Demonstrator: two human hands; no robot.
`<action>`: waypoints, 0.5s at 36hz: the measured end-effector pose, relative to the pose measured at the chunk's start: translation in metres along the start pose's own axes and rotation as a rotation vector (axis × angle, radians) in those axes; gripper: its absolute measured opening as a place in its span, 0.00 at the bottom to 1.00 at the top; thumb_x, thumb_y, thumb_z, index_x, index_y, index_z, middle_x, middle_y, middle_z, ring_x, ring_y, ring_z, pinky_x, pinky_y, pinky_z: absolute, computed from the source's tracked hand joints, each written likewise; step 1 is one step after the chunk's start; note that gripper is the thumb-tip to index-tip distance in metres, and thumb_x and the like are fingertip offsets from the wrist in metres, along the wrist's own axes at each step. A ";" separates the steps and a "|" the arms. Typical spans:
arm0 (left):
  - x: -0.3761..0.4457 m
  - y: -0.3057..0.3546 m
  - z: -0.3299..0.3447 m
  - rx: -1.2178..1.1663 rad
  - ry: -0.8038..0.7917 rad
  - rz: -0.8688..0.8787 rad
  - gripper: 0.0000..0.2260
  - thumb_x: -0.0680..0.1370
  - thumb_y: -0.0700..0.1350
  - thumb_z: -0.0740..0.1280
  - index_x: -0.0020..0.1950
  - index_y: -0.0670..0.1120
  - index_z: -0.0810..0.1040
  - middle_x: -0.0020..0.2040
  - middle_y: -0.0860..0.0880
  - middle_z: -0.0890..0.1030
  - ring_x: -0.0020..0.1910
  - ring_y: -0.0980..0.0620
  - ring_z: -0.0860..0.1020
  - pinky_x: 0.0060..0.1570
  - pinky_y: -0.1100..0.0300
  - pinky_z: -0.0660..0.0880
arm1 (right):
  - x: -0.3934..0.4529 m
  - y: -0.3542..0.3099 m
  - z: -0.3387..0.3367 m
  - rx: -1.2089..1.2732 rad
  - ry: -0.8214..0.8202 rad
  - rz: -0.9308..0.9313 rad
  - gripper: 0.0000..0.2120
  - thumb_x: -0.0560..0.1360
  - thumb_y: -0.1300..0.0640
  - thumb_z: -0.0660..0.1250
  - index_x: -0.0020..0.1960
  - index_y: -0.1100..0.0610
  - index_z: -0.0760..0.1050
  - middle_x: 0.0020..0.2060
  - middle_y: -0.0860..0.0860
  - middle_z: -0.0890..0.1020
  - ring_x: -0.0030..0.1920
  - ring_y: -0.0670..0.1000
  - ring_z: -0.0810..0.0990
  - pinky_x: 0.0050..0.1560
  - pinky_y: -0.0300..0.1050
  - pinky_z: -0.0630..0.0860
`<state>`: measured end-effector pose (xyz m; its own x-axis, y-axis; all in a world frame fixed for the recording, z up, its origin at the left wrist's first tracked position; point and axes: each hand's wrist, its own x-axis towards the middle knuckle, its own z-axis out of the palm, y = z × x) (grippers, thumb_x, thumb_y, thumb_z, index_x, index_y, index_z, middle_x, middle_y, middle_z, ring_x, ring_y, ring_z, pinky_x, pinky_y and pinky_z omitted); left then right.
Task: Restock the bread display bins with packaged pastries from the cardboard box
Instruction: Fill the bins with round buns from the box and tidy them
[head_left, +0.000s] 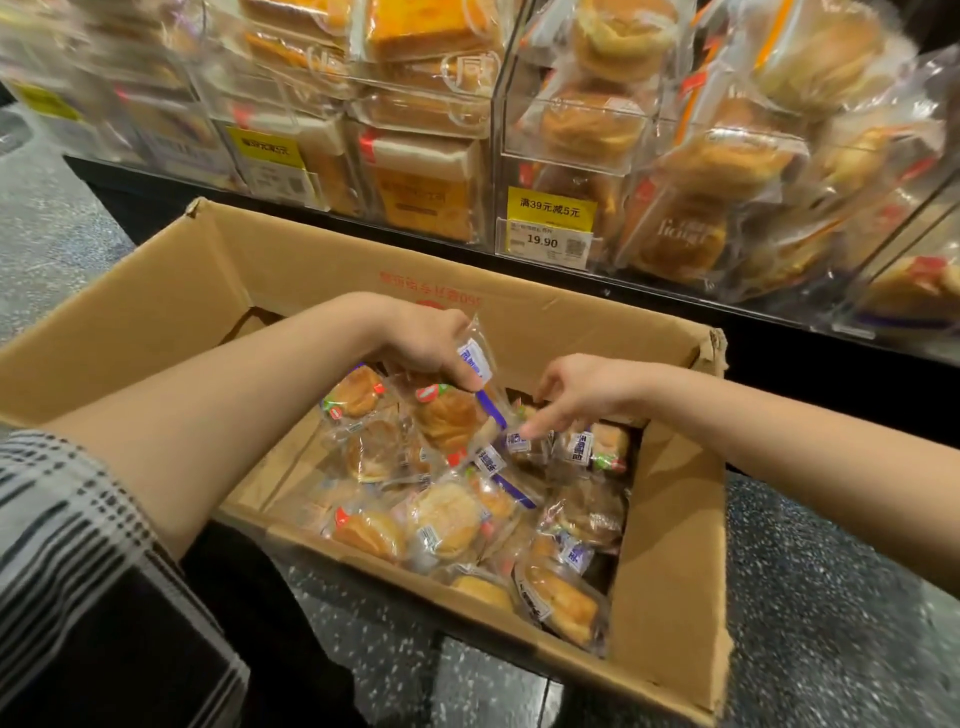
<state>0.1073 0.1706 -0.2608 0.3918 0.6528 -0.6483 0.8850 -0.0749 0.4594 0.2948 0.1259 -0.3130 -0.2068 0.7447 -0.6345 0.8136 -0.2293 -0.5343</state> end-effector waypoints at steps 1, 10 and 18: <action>0.001 -0.003 -0.001 0.019 -0.017 -0.021 0.28 0.75 0.47 0.71 0.70 0.45 0.61 0.61 0.40 0.75 0.54 0.42 0.79 0.53 0.44 0.79 | 0.000 0.001 0.004 -0.077 -0.044 0.023 0.26 0.69 0.50 0.75 0.61 0.62 0.73 0.53 0.55 0.81 0.48 0.49 0.81 0.48 0.44 0.80; 0.005 -0.013 -0.003 0.124 -0.063 -0.090 0.20 0.75 0.49 0.71 0.63 0.43 0.70 0.51 0.44 0.79 0.47 0.45 0.79 0.48 0.49 0.78 | -0.003 0.012 0.078 -0.389 -0.433 0.174 0.23 0.73 0.44 0.70 0.56 0.62 0.75 0.47 0.54 0.80 0.44 0.51 0.79 0.47 0.43 0.77; 0.008 -0.015 0.000 0.254 -0.086 -0.122 0.20 0.75 0.48 0.71 0.61 0.40 0.71 0.56 0.40 0.79 0.43 0.46 0.77 0.36 0.56 0.77 | 0.001 0.020 0.116 -0.698 -0.555 0.208 0.35 0.74 0.38 0.65 0.71 0.63 0.68 0.67 0.57 0.74 0.64 0.58 0.73 0.60 0.43 0.68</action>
<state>0.0969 0.1769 -0.2734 0.2885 0.6031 -0.7436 0.9574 -0.1926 0.2153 0.2481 0.0486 -0.3893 -0.1037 0.2815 -0.9539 0.9702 0.2399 -0.0346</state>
